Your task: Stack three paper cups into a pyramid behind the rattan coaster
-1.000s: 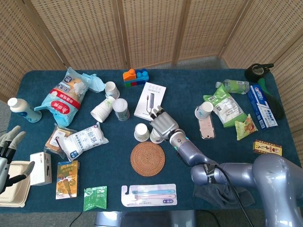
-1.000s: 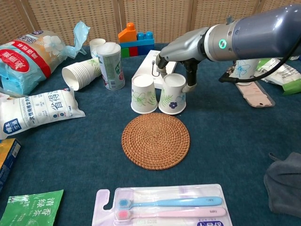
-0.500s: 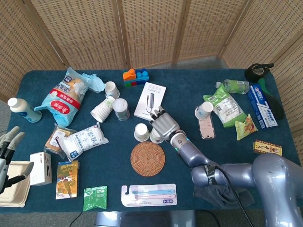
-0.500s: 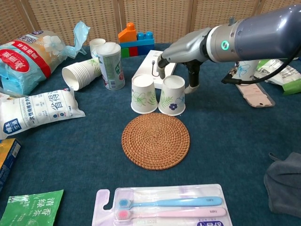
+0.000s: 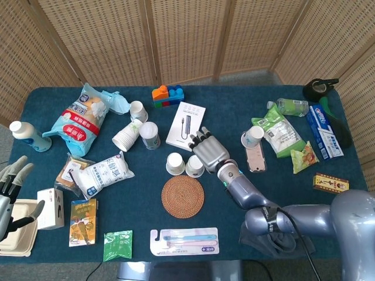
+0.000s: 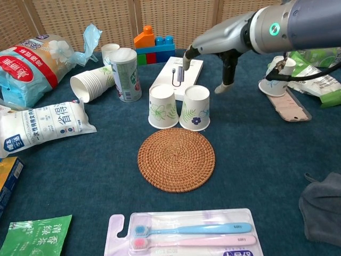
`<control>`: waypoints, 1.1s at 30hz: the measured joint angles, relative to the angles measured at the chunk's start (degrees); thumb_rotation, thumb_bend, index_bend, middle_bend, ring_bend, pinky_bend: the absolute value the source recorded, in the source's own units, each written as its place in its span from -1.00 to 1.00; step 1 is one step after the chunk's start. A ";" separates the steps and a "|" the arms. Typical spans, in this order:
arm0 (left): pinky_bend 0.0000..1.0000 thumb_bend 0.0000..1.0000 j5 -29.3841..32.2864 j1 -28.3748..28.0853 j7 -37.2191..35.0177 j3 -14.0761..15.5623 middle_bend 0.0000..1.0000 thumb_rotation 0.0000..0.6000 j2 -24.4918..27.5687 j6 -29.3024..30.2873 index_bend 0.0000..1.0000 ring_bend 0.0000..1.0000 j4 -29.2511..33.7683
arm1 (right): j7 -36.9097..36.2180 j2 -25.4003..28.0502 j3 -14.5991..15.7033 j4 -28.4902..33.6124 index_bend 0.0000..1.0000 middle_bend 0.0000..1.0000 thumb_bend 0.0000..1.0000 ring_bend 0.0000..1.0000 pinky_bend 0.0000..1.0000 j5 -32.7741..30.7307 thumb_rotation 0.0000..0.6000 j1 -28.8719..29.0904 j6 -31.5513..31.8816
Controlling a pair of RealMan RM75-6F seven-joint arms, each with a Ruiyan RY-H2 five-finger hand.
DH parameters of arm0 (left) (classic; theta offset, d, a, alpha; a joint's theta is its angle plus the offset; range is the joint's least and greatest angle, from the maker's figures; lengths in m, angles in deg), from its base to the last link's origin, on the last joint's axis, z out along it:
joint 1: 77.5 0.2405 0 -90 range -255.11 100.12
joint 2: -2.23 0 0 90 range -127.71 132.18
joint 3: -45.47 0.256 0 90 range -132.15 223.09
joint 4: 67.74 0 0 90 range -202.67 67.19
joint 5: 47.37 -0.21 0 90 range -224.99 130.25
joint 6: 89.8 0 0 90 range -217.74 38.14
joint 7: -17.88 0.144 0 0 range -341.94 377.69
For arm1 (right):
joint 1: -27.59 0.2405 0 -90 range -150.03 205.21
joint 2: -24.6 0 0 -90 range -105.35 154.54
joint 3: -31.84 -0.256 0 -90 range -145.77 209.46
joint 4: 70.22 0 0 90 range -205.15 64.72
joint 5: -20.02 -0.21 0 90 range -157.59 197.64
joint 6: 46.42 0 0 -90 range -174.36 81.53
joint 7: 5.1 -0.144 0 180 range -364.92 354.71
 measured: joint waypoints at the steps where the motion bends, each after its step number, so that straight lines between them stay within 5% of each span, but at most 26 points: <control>1: -0.82 -0.20 -0.06 -0.01 0.06 0.02 -1.00 1.00 -0.04 -0.01 -0.90 -1.00 0.02 | -0.86 0.76 -0.22 0.54 -0.70 -0.95 -0.34 -1.00 -1.00 0.62 1.00 -0.57 0.42; 12: -0.82 -0.20 0.03 -0.42 0.63 0.22 -1.00 1.00 -0.37 -1.06 -0.90 -1.00 0.38 | -8.63 5.32 -2.26 0.54 -0.77 -0.96 -0.34 -1.00 -1.00 5.89 1.00 -6.15 2.22; 33: -0.82 -0.20 -0.16 -0.86 2.61 0.74 -1.00 1.00 -0.58 -2.33 -0.90 -1.00 1.85 | -15.24 2.97 -3.10 -14.63 -0.88 -1.00 -0.35 -1.00 -0.90 5.63 1.00 -10.26 -6.02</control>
